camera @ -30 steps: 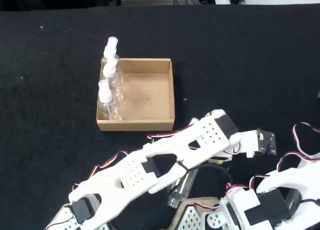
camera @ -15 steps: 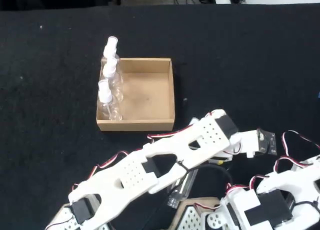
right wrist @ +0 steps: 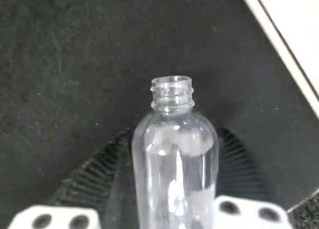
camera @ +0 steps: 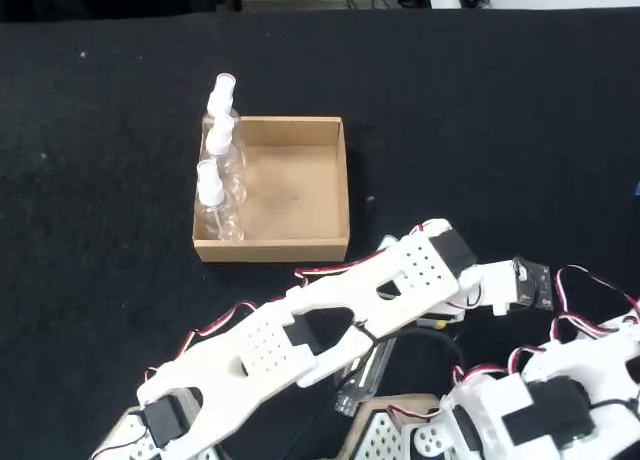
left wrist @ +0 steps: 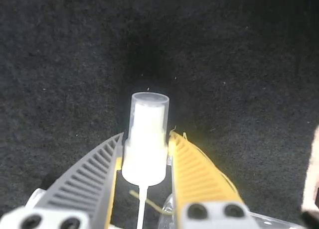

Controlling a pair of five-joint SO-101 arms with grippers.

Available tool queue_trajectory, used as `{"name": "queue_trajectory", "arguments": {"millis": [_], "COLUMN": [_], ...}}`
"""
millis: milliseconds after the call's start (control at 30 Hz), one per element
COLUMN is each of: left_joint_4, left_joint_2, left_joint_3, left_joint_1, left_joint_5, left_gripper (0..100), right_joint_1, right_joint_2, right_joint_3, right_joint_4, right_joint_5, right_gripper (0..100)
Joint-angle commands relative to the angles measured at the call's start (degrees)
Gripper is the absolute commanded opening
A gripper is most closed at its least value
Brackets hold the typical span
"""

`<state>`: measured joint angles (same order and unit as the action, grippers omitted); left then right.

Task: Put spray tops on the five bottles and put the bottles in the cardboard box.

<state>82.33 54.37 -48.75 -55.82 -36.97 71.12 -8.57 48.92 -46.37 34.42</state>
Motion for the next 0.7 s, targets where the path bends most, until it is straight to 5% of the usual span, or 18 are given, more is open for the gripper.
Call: {"name": "queue_trajectory", "arguments": {"millis": [0,133,667], "left_joint_4": [-1.1,-1.1,0.4], "left_joint_2": [0.8,0.8,0.0], "left_joint_3": [-1.2,-1.2,-5.3], "left_joint_1": [-0.7,-0.7,0.7], "left_joint_5": [0.2,0.2,3.3], "left_gripper": [4,4,4], "right_joint_1": [1.4,1.1,-4.9], "right_joint_2": [2.2,2.2,-0.4], "right_joint_3": [-4.5,-10.7,-48.3], "right_joint_4": [-0.2,-7.4,-36.9], "right_joint_5": [0.8,1.3,-5.7], "right_gripper": [14.5,6.6,6.0]}}
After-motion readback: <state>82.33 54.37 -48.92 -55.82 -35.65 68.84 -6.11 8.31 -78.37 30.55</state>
